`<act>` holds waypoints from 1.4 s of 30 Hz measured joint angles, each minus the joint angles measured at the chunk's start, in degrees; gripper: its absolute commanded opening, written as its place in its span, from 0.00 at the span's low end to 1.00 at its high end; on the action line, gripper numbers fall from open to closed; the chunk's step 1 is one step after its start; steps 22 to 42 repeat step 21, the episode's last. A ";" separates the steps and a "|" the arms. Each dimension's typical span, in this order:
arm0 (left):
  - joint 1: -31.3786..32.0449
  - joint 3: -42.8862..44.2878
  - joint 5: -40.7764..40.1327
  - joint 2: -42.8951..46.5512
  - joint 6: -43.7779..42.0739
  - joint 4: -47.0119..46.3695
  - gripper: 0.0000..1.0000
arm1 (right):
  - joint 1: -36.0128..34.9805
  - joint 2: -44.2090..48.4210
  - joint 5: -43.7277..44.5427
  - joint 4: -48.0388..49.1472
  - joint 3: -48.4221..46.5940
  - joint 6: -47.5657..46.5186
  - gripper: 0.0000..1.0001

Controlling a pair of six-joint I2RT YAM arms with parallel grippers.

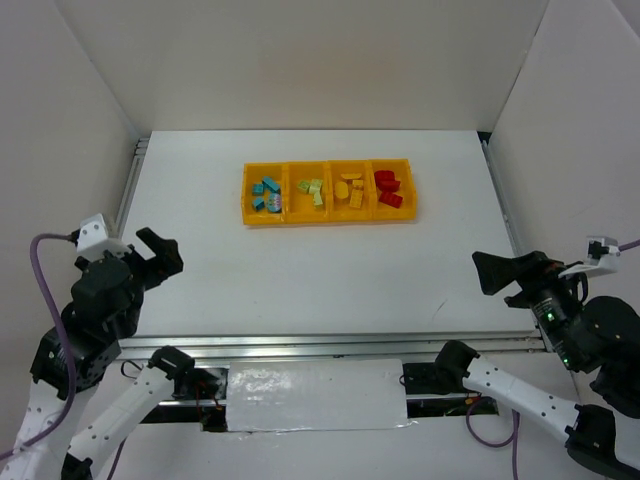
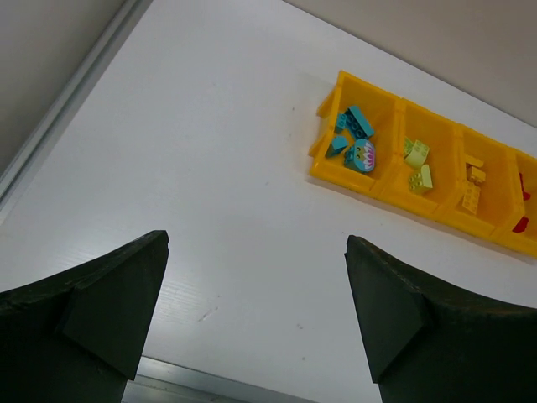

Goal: Sort the legos into containers by color

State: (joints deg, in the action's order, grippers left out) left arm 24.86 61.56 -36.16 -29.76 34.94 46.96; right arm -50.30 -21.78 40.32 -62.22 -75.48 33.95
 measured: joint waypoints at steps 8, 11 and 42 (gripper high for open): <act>0.00 -4.70 -1.73 7.30 -0.22 4.02 1.00 | 0.00 2.08 0.20 -1.73 1.62 0.22 1.00; 0.00 -4.72 -2.01 8.22 -0.17 3.98 1.00 | 0.00 2.05 0.22 -1.95 1.70 0.48 1.00; 0.00 -6.73 -2.14 8.24 -0.13 3.82 1.00 | 0.00 1.90 -0.02 -1.88 3.10 0.83 1.00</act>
